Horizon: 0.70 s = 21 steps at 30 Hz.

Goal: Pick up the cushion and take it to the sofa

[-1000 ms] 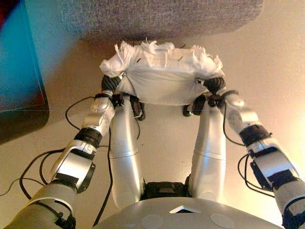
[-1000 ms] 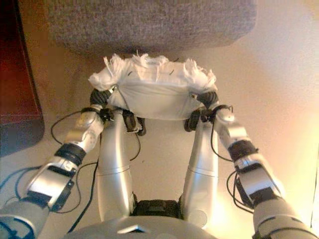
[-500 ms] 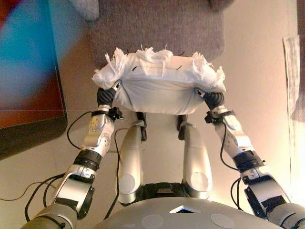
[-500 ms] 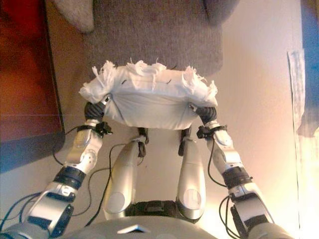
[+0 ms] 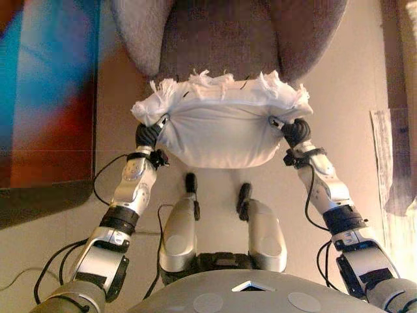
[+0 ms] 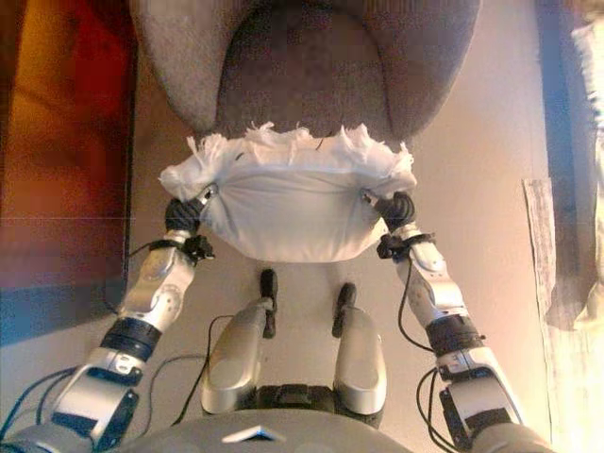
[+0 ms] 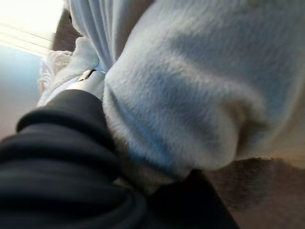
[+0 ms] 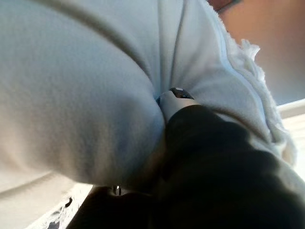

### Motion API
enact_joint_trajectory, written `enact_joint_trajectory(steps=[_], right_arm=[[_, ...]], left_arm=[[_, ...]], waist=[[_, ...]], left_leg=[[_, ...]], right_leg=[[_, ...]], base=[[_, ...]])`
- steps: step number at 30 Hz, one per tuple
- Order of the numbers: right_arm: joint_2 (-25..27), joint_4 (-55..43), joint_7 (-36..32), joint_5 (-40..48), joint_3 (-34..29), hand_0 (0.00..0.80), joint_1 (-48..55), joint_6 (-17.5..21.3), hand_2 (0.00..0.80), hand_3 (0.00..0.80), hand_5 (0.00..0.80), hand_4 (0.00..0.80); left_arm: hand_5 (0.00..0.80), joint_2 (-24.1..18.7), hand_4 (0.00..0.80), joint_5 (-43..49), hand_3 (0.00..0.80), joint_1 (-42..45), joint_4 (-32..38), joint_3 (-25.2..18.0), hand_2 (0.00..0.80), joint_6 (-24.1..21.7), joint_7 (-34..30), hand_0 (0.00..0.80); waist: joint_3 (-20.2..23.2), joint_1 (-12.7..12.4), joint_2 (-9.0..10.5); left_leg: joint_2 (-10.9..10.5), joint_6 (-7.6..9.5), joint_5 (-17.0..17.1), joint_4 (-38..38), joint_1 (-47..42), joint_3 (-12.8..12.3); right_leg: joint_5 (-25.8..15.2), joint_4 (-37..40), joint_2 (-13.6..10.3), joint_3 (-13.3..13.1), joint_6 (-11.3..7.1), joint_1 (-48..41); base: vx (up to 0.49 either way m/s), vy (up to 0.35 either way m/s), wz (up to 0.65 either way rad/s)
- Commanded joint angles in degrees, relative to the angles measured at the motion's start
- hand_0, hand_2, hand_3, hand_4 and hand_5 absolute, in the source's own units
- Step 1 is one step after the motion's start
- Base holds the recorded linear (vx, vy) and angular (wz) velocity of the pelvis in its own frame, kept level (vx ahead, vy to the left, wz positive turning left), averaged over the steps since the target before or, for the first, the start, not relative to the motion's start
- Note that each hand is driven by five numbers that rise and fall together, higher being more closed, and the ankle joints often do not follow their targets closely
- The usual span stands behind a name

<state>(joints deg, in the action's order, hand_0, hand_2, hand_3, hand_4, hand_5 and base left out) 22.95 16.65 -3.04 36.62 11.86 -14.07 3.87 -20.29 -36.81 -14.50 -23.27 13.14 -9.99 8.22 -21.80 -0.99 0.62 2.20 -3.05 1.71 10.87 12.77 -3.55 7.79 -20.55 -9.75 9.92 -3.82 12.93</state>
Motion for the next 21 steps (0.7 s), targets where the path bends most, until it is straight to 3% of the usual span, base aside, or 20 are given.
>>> enact_joint_trajectory(steps=[1,4,8,10,13,16,21], right_arm=[[-1.6,-4.8,3.7,-7.1,-0.7,0.8,2.5,3.4,0.8,0.8,0.8,0.8],[-2.1,-4.4,4.1,-5.4,-0.9,0.8,4.3,2.0,0.8,0.8,0.8,0.8],[-3.3,-2.6,2.3,-2.4,-1.1,0.8,4.6,1.4,0.8,0.8,0.8,0.8],[-3.5,-1.7,1.7,-2.7,-1.1,0.8,3.6,0.7,0.8,0.8,0.8,0.8],[-3.4,-2.1,2.5,-3.1,-0.8,0.8,4.3,0.4,0.8,0.8,0.8,0.8],[-2.7,-1.6,4.0,-2.5,0.1,0.8,4.0,1.1,0.8,0.8,0.8,0.8],[-2.7,-0.1,3.7,-1.1,0.2,0.8,3.6,1.1,0.8,0.8,0.8,0.8]], left_arm=[[0.8,3.5,0.8,0.2,0.8,0.8,4.7,-1.2,0.8,-2.0,-3.6,0.8],[0.8,4.7,0.8,1.7,0.8,2.5,5.0,-1.3,0.8,0.3,-4.3,0.8],[0.8,3.8,0.8,4.5,0.8,2.0,5.2,-0.3,0.8,2.0,-2.2,0.8],[0.8,2.8,0.8,3.7,0.8,1.1,4.4,-0.9,0.8,2.5,-1.3,0.8],[0.8,1.1,0.8,1.5,0.8,-0.2,3.3,-1.5,0.8,3.6,-2.4,0.8],[0.8,0.4,0.8,2.6,0.8,-2.0,1.3,0.3,0.8,3.4,-4.0,0.8],[0.8,1.2,0.8,3.1,0.8,-2.9,-0.1,1.8,0.8,2.0,-3.6,0.8]], waist=[[12.0,-0.4,0.57],[14.9,-0.1,-0.04],[17.0,0.6,-0.13],[17.5,0.7,-0.22],[17.4,1.4,-1.52],[16.9,2.4,-2.38],[16.6,4.6,0.19]], left_leg=[[-3.8,1.34,-2.6,3.9,-1.5,0.9],[-4.4,2.66,-2.2,-2.1,-6.8,-0.2],[-4.3,3.84,-2.2,-6.2,-10.9,-2.0],[-4.7,4.67,-2.3,-7.1,-11.8,-2.6],[-5.1,6.3,-2.8,-6.9,-12.5,-2.9],[-5.3,6.69,-3.0,-7.5,-14.4,-1.7],[-7.1,6.3,-5.8,-7.6,-18.2,-1.7]], right_leg=[[-8.9,10.5,0.8,-0.9,-0.07,-6.4],[-8.8,12.4,1.2,-1.2,-0.76,-9.0],[-9.9,12.7,-0.3,-1.8,-2.34,-10.3],[-11.7,9.3,-1.9,-2.5,-2.61,-9.5],[-17.3,-5.4,-4.4,-5.1,-1.49,-4.6],[-21.3,-13.5,-3.8,-8.1,-1.59,0.0],[-24.6,1.6,-0.7,-6.6,-3.89,2.0]], base=[[0.279,0.154,0.07],[0.217,0.171,0.01],[0.088,0.156,-0.08],[0.052,0.154,-0.15],[0.044,0.189,-0.11],[0.115,0.122,0.12],[0.241,-0.078,0.09]])
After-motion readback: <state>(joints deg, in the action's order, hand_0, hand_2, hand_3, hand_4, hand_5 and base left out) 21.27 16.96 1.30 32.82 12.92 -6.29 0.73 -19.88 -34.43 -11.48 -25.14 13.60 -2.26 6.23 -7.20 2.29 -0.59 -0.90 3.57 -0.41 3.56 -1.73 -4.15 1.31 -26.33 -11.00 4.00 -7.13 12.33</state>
